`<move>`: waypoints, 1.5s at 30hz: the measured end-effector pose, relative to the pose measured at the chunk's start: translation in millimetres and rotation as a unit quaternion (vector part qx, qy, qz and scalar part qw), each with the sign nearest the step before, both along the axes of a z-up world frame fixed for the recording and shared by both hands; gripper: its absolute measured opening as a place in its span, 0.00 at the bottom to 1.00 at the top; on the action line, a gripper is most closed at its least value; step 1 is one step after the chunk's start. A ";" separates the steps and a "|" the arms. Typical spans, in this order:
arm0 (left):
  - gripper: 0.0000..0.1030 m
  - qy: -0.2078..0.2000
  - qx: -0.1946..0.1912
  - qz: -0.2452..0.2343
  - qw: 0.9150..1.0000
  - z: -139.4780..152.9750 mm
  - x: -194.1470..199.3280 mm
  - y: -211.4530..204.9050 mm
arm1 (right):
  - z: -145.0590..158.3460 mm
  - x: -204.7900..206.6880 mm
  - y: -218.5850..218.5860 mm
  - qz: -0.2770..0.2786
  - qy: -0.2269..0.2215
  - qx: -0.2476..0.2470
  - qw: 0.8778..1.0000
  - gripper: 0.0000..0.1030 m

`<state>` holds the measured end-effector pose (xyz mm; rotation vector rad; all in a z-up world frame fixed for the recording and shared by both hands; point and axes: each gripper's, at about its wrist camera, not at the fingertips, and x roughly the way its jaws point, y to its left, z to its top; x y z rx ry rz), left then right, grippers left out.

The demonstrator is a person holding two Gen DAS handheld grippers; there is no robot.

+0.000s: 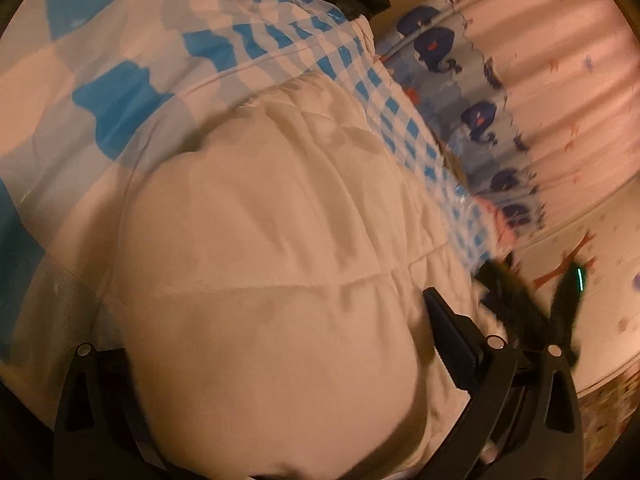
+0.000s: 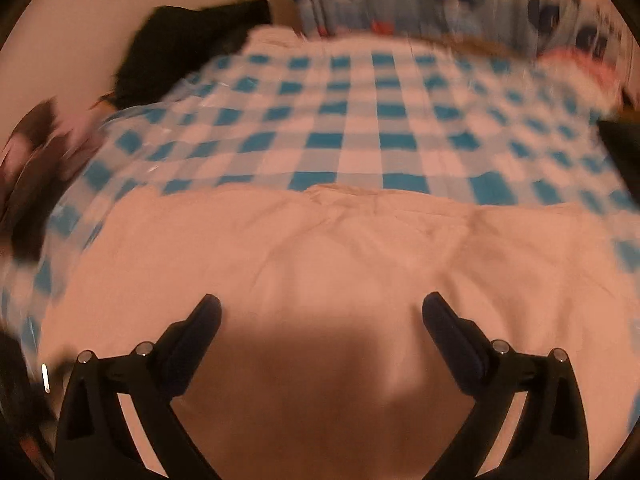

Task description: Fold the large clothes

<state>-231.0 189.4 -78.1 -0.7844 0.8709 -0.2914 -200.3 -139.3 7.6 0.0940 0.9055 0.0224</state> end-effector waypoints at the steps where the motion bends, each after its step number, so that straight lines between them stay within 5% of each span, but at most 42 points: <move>1: 0.92 0.000 -0.010 0.003 1.000 -1.3 0.9 1.7 | -9.5 -13.0 7.6 0.013 0.015 -0.025 1.000 0.94; 4: 0.92 0.002 -0.024 0.008 1.000 -5.3 4.3 1.9 | -37.2 -25.3 19.3 0.044 0.025 -0.078 0.996 0.94; 7: 0.92 -0.006 -0.022 0.004 1.000 -5.3 5.3 0.3 | -16.8 -34.1 7.6 0.022 0.012 -0.019 1.000 0.94; 10: 0.92 -0.030 -0.028 0.011 0.999 -2.6 5.0 2.6 | -13.5 -50.9 14.2 0.032 -0.003 -0.040 0.999 0.94; 11: 0.89 -0.036 -0.021 0.011 0.999 -1.0 6.0 0.8 | -30.7 -49.7 18.9 0.047 0.027 -0.061 0.997 0.94; 12: 0.75 -0.040 -0.005 0.008 0.999 0.1 8.4 -4.2 | -37.0 -51.9 19.6 0.056 0.021 -0.069 0.996 0.94; 15: 0.59 -0.039 0.008 0.002 0.999 3.4 10.1 -7.2 | -17.7 -66.9 7.9 0.035 -0.009 -0.024 0.999 0.94; 17: 0.58 -0.037 0.017 -0.001 0.999 6.1 12.1 -8.0 | -11.9 -77.0 7.0 0.031 -0.031 -0.023 0.999 0.94; 19: 0.58 -0.031 0.019 0.001 0.999 7.1 13.2 -7.6 | -35.9 -71.2 13.2 0.046 0.007 -0.047 0.998 0.95; 22: 0.56 -0.015 0.025 0.009 1.000 8.9 14.2 -8.8 | -39.0 -70.9 15.7 0.047 -0.015 -0.059 0.997 0.95; 26: 0.43 -0.020 0.041 0.002 0.999 20.5 13.2 -10.7 | -25.9 -90.7 11.3 0.043 -0.060 -0.038 0.997 0.94; 34: 0.35 -0.055 0.098 0.001 0.994 58.3 -0.6 -35.2 | -45.2 -85.5 20.0 0.051 -0.029 -0.067 0.996 0.95; 41: 0.30 -0.149 0.152 -0.053 0.976 126.3 -23.3 -100.4 | -48.7 -90.8 21.8 0.049 -0.036 -0.064 0.996 0.95; 45: 0.29 -0.188 0.183 -0.090 0.961 157.4 -30.9 -153.9 | -42.1 -92.6 5.9 0.052 -0.017 -0.014 0.998 0.94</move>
